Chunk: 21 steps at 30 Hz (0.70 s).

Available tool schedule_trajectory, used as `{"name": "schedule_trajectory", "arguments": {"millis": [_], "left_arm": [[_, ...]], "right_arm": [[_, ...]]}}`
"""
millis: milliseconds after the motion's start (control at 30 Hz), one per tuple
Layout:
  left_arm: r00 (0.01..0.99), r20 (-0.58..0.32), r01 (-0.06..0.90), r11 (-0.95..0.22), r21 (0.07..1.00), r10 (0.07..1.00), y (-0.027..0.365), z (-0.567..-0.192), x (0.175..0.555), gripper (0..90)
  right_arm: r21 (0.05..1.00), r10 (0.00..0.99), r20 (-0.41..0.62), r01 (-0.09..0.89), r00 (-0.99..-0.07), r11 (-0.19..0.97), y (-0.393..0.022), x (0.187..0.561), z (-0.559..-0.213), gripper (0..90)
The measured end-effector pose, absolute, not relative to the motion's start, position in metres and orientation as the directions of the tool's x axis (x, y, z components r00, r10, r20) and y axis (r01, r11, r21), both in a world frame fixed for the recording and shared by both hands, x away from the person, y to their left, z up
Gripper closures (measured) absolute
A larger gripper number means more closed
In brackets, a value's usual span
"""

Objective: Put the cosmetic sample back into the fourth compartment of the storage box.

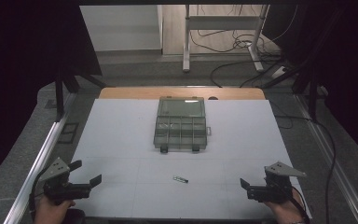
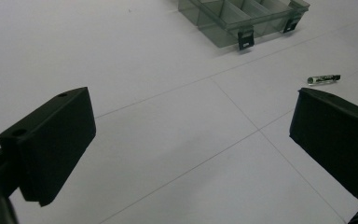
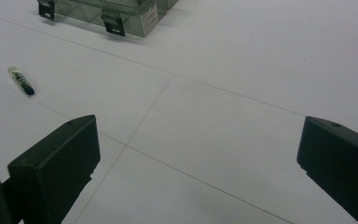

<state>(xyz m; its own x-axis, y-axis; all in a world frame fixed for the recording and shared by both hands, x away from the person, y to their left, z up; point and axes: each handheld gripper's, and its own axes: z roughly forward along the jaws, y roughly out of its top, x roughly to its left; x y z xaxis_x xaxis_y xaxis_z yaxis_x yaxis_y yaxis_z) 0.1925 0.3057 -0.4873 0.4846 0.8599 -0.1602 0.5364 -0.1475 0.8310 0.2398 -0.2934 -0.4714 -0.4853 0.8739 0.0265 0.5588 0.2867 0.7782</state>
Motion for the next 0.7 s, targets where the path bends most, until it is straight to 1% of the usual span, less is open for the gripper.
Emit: {"name": "schedule_trajectory", "arguments": {"millis": [300, 700], "left_arm": [[0.489, -0.156, 0.533, -0.153, 0.832, 0.858, 0.3056, -0.4874, 0.1915, 0.5], [0.499, -0.144, 0.534, -0.172, 0.828, 0.855, 0.3039, -0.4872, 0.1920, 0.5]], "right_arm": [[0.767, 0.869, 0.017, 0.564, -0.495, 0.306, -0.2903, 0.2416, -0.4721, 0.0], [0.751, 0.867, 0.054, 0.593, -0.495, 0.292, -0.2916, 0.2451, -0.4733, 0.0]]}}
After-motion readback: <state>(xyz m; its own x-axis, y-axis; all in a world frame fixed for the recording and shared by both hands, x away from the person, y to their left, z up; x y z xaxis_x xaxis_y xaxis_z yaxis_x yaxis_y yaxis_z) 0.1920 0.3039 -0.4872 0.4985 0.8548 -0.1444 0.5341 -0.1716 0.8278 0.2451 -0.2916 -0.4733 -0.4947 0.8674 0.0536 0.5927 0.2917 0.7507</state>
